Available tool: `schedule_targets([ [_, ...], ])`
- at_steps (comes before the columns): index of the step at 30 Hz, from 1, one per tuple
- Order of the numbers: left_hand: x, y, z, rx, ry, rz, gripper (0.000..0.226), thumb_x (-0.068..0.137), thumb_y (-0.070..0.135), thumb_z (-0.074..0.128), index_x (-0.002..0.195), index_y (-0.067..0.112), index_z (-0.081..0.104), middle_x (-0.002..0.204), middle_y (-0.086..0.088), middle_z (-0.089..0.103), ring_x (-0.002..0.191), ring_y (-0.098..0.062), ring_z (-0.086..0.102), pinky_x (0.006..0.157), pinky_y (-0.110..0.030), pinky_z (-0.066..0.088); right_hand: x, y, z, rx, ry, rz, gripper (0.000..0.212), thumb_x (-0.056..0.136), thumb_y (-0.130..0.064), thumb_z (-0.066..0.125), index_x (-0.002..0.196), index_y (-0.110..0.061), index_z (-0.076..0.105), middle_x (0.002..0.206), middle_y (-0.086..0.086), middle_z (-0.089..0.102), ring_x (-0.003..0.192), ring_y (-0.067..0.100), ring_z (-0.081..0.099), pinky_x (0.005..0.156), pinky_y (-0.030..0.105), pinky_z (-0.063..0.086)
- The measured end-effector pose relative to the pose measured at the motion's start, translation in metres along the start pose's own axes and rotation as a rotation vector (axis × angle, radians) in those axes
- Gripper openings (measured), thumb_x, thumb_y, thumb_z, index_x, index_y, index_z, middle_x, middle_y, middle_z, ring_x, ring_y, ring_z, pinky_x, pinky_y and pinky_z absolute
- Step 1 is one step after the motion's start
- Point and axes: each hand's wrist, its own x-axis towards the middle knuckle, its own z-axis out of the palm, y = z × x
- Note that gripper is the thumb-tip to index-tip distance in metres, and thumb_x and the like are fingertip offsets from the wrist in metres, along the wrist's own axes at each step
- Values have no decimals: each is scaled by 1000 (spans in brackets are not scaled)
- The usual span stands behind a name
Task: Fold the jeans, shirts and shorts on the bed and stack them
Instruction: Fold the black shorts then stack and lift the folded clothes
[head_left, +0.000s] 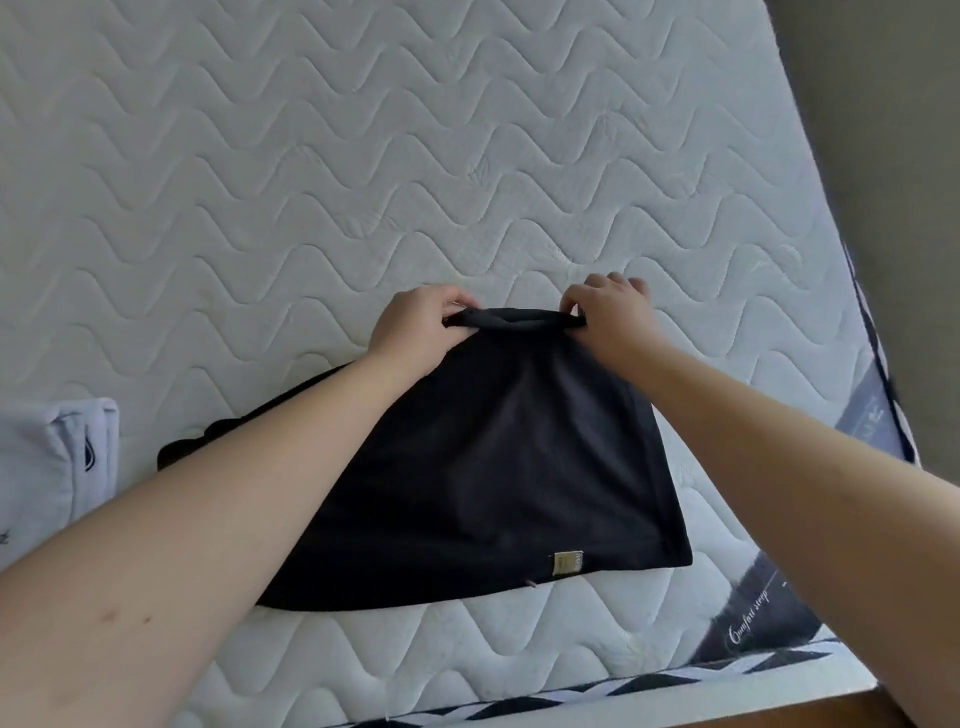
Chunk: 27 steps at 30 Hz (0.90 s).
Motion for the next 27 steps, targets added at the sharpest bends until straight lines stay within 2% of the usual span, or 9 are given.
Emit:
schedule_targets([
  [4, -41, 10, 9, 130, 94, 209, 18, 84, 19, 71, 99, 29, 74, 95, 11, 69, 94, -13, 60, 81, -30, 49, -53, -2, -4, 36, 207, -112, 26, 77, 0, 64, 101, -11, 67, 95, 12, 59, 88, 34, 56, 77, 40, 41],
  [7, -77, 10, 27, 199, 152, 371, 20, 76, 8, 78, 94, 18, 77, 88, -2, 60, 89, -24, 58, 76, -36, 51, -94, -2, 7, -24, 270, -114, 29, 77, 3, 65, 103, -10, 67, 93, 13, 58, 82, 35, 56, 72, 41, 45],
  [13, -126, -9, 74, 357, 28, 568, 36, 60, -9, 81, 91, 8, 75, 78, -7, 62, 68, -27, 60, 62, -38, 54, -147, 9, 44, -178, 92, -3, 48, 79, 1, 67, 125, -12, 61, 112, 11, 57, 93, 33, 55, 79, 41, 44],
  [16, -138, -21, 91, 392, -38, 581, 45, 63, -13, 77, 103, 8, 74, 92, -6, 68, 79, -25, 65, 68, -38, 56, -164, 3, 61, -202, 10, 104, 62, 83, -4, 61, 142, -16, 46, 134, 9, 49, 111, 32, 50, 89, 41, 40],
  [19, -145, -28, 96, 438, -64, 542, 53, 62, -12, 78, 110, 9, 72, 101, -6, 68, 87, -24, 66, 74, -36, 56, -174, -12, 69, -130, 12, 208, 63, 87, -4, 53, 147, -17, 40, 145, 8, 42, 126, 31, 41, 99, 42, 36],
  [21, -149, -29, 92, 449, -55, 500, 54, 60, -13, 77, 109, 9, 72, 92, -5, 67, 80, -23, 64, 69, -34, 55, -178, -22, 72, 22, 99, 253, 50, 89, -5, 52, 138, -15, 50, 138, 8, 49, 121, 30, 47, 97, 41, 39],
  [23, -151, -31, 87, 434, -38, 477, 52, 61, -15, 75, 107, 8, 72, 87, -6, 65, 75, -24, 62, 67, -34, 55, -181, -31, 72, 322, 202, 379, 31, 93, -14, 54, 124, -17, 57, 123, 3, 55, 104, 21, 56, 86, 31, 43],
  [25, -151, -32, 82, 387, -32, 459, 50, 64, -17, 71, 109, 6, 71, 89, -7, 65, 78, -25, 62, 71, -37, 56, -177, -35, 68, 676, 238, 671, 22, 94, -30, 56, 114, -22, 53, 109, -5, 58, 90, 10, 60, 70, 22, 43],
  [27, -151, -33, 78, 355, -38, 447, 51, 67, -19, 68, 111, 5, 70, 91, -8, 64, 79, -26, 61, 73, -38, 57, -168, -35, 63, 956, 266, 960, 26, 92, -38, 58, 110, -21, 51, 98, -6, 63, 85, 10, 66, 65, 24, 49],
])
